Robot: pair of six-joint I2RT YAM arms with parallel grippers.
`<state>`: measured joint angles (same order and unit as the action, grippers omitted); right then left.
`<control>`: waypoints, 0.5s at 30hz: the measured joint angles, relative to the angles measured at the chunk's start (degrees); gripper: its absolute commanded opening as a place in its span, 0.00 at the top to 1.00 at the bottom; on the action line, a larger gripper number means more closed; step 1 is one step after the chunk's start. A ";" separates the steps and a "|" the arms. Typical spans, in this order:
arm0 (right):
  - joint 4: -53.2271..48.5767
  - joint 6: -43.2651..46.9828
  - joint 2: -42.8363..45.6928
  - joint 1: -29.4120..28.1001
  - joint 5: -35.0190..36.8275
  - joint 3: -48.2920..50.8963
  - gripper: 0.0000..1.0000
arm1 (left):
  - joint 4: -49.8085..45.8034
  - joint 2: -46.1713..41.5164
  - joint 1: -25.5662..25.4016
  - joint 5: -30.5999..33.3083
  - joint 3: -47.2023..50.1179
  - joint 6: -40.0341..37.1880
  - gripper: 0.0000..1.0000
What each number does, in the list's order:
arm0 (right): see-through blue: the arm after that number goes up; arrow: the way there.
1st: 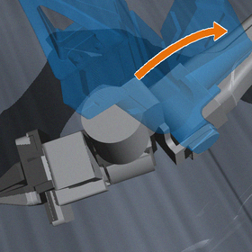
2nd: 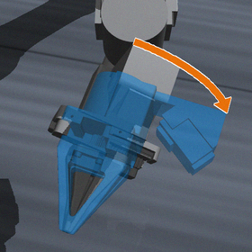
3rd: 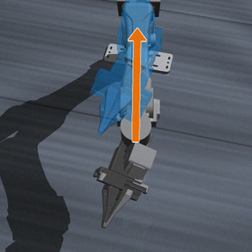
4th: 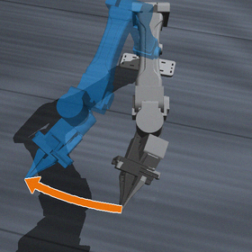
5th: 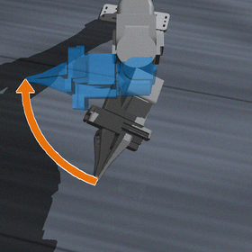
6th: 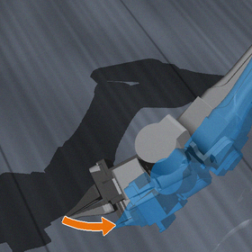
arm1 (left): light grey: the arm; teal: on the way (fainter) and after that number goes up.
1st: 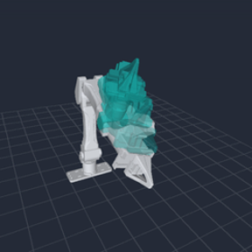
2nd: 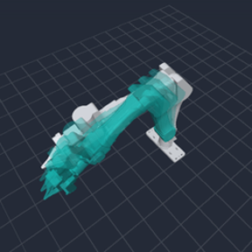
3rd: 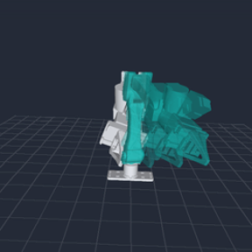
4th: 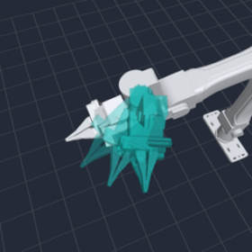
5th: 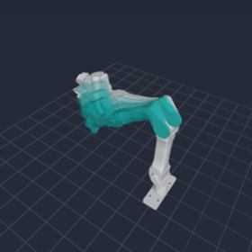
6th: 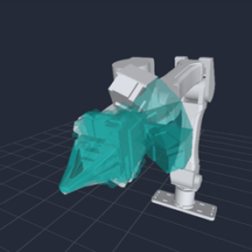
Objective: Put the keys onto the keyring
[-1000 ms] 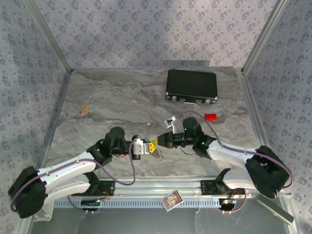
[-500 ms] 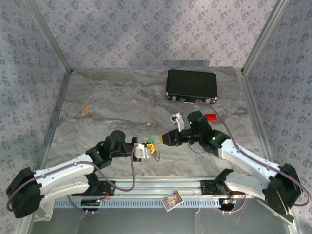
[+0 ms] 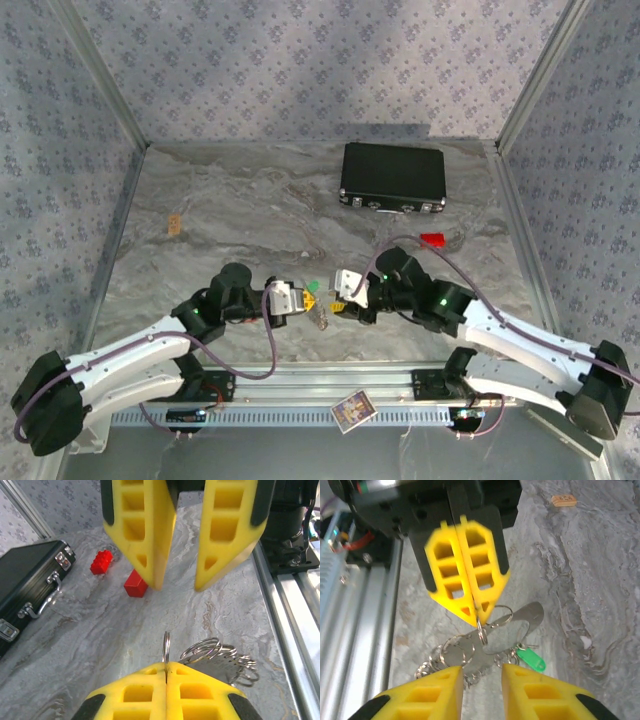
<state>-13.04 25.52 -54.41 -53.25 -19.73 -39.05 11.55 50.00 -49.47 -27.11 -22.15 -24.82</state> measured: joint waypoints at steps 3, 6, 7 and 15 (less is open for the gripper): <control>0.98 2.32 -2.32 0.00 0.52 0.00 0.74 | 0.02 0.00 0.37 -0.63 0.00 1.44 1.00; 2.62 3.39 -3.50 0.00 0.52 0.00 0.72 | 0.07 0.00 0.44 -0.94 0.00 2.23 1.00; 3.28 3.54 -3.89 0.00 0.50 0.00 0.72 | 0.20 0.04 0.63 -1.20 0.00 2.40 1.00; 6.78 4.11 -6.47 0.00 -0.22 0.00 0.75 | 1.49 1.33 1.49 -2.75 0.00 3.50 1.00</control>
<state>-6.26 29.63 -60.88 -53.25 -19.94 -39.05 13.04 51.33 -47.99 -29.87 -22.15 -21.32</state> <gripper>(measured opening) 0.268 0.046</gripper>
